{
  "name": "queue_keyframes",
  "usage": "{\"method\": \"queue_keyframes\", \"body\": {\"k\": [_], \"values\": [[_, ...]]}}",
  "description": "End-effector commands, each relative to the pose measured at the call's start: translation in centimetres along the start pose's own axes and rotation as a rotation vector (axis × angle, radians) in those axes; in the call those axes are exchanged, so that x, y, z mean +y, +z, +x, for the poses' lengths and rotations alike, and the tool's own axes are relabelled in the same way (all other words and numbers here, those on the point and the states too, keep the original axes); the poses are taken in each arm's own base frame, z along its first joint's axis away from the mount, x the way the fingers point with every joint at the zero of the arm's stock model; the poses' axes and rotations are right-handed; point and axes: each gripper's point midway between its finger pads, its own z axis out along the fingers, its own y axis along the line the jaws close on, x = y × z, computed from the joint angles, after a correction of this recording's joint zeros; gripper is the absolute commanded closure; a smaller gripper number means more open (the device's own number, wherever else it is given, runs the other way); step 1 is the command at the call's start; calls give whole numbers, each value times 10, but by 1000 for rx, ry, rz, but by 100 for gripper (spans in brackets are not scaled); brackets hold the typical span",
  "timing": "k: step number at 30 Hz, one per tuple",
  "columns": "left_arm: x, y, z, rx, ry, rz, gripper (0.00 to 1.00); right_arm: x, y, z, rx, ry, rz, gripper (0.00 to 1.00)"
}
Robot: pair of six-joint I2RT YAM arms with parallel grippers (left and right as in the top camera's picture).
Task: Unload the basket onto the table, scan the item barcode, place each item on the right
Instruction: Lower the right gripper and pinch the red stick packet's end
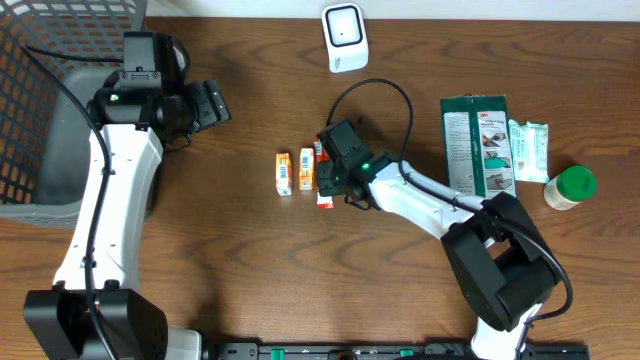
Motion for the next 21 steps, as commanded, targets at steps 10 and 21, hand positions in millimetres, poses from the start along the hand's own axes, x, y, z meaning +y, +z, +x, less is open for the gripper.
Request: {"method": "queue_keyframes", "body": {"k": [10, 21], "values": [[2, -3, -2, -12, 8, -10, 14, -3, 9, 8, 1, 40, 36, 57], [2, -3, -2, -12, 8, -11, 14, -2, 9, 8, -2, 23, 39, 59]]}}
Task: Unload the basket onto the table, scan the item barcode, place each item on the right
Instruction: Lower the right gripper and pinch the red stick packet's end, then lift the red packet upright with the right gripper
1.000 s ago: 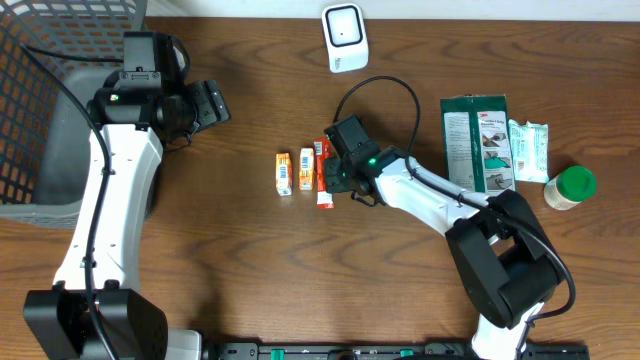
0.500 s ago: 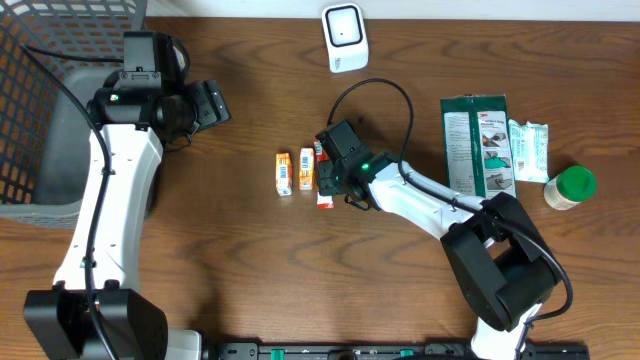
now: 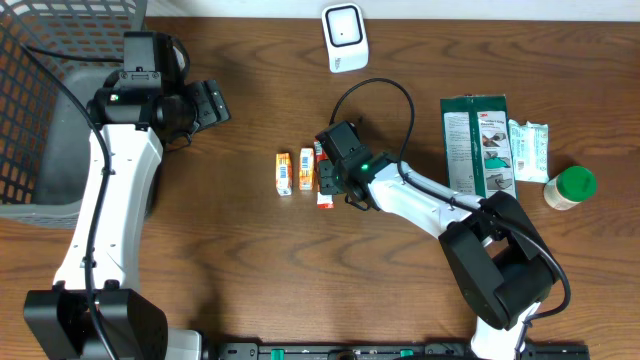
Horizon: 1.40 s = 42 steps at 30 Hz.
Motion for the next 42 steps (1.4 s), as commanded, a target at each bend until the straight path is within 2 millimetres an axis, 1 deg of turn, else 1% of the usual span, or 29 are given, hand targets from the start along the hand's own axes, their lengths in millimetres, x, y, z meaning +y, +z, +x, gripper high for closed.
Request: {"method": "queue_keyframes", "body": {"k": [1, 5, 11, 14, 19, 24, 28, 32, 36, 42], "values": [[2, -3, -2, -12, 8, -10, 14, 8, 5, 11, 23, -17, -11, 59], [2, -3, -2, -11, 8, -11, 14, 13, 5, 14, 22, -30, -16, 57], [2, -3, -2, -12, 8, -10, 14, 12, 5, 17, 32, -31, -9, 57], [2, -3, -2, -12, 8, -10, 14, 9, 9, 21, 45, -32, 0, 57], [2, -3, -2, -12, 8, -10, 14, -4, 18, 22, 35, -35, 69, 57], [2, -3, -2, -12, 8, -10, 14, -14, 19, 18, 16, -35, 114, 57], [2, -3, -2, -12, 8, -10, 14, -31, 17, 11, 4, -63, 167, 57], [2, -3, -2, -12, 8, -10, 14, -50, 15, 6, 16, -22, 189, 57], [2, -3, -2, -12, 8, -10, 14, -66, 9, -1, 37, 21, 169, 57], [2, -3, -2, -12, 8, -10, 14, -73, 3, -6, 79, -38, 72, 57]]}}
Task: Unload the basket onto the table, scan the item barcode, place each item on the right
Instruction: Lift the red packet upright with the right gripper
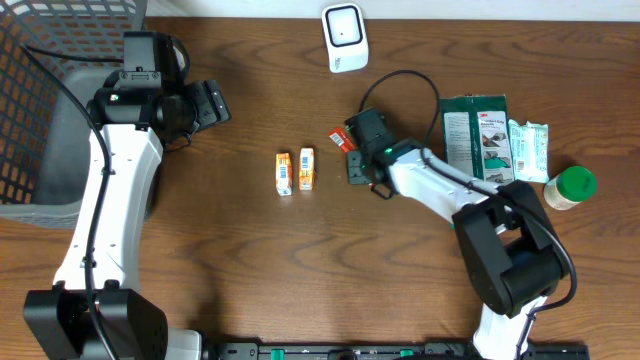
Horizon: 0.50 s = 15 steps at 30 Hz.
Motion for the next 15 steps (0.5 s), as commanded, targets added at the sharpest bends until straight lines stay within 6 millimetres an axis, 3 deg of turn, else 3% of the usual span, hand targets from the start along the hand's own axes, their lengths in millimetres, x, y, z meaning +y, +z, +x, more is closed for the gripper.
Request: {"method": "queue_keyframes", "body": {"k": [1, 6, 10, 15], "values": [[2, -3, -2, -12, 8, -10, 14, -5, 0, 5, 45, -48, -53, 57], [2, -3, -2, -12, 8, -10, 14, -21, 1, 4, 58, -13, -33, 66], [2, -3, -2, -12, 7, -10, 14, -28, 0, 2, 58, 2, -27, 99], [2, -3, -2, -12, 8, -10, 14, -27, -10, -4, 38, 3, -34, 99]]}}
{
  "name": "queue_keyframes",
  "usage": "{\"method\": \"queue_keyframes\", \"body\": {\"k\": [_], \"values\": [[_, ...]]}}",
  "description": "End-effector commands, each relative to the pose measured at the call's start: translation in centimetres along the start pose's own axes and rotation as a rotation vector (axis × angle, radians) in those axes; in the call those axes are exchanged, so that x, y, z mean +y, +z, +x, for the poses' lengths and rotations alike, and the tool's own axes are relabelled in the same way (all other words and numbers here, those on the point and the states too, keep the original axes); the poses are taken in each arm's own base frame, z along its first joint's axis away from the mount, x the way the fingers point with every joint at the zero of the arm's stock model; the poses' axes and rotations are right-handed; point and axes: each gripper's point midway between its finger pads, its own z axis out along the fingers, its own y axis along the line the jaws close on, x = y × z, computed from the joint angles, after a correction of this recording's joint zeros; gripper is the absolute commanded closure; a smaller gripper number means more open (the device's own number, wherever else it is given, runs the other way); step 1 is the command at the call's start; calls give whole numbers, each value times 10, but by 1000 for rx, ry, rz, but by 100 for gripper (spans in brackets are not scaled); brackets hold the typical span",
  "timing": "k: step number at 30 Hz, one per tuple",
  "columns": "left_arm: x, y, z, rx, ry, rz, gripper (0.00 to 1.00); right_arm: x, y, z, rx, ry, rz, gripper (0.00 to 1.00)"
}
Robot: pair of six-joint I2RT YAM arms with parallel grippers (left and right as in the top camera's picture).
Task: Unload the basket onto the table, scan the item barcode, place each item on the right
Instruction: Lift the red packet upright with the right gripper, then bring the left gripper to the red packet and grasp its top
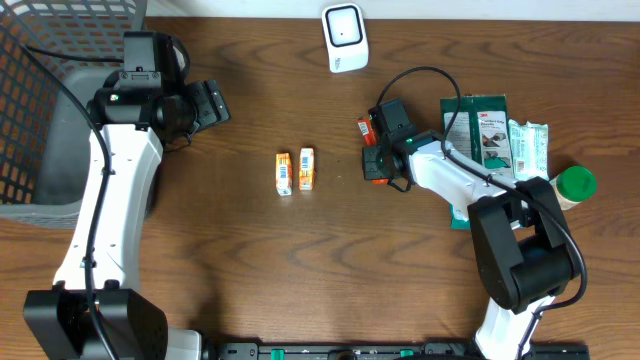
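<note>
The white barcode scanner stands at the table's far edge, in the middle. My right gripper is shut on a slim red box, below and slightly right of the scanner. The box's ends stick out on both sides of the fingers. Two small orange boxes lie side by side on the table, left of the held box. Far to the left, my left gripper hangs by the basket with nothing in it. Its jaw gap does not show.
A dark wire basket fills the left edge. Right of my right arm lie a green packet, a white-and-green sachet and a green-lidded jar. A black cable loops over the right arm.
My right gripper has moved right, slightly toward the far edge, with the red box in it. The box has turned from a slant to lie front to back. The left arm has not moved.
My right gripper first sat over the red box, which lay just right of the two orange boxes, and stayed there at the second moment. Then the box was off that spot, held to the right. Now it is farther right, below the scanner.
</note>
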Motion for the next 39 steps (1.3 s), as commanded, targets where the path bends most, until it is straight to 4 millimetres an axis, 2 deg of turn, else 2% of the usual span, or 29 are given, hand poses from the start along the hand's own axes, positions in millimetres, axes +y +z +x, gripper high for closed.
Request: {"method": "queue_keyframes", "body": {"k": [1, 5, 9, 15, 23, 28, 30, 32, 35, 39], "values": [[2, -3, -2, -12, 7, -10, 14, 0, -14, -2, -13, -7, -8, 99], [2, -3, -2, -12, 8, -10, 14, 22, -45, -11, -53, -93, -128, 99], [2, -3, -2, -12, 8, -10, 14, 41, -87, -18, -104, -117, -241, 99], [2, -3, -2, -12, 8, -10, 14, 47, -135, -22, -168, -105, -292, 99], [2, -3, -2, -12, 8, -10, 14, 73, -174, -16, -149, -110, -553, 99], [-1, -3, -1, -8, -14, 11, 14, 69, -186, -20, -124, -57, -676, 99], [-17, -5, 13, 67, -40, 107, 14, 67, -191, -22, -119, -38, -720, 99], [-42, -9, 23, 126, -30, 248, 14, 67, -197, -24, -115, -17, -765, 99], [-81, -23, 38, 185, 76, 459, 14, 69, -203, -29, -125, -6, -811, 99], [-117, -33, 55, 228, 138, 579, 14, 75, -210, -35, -133, 21, -854, 99]]}}
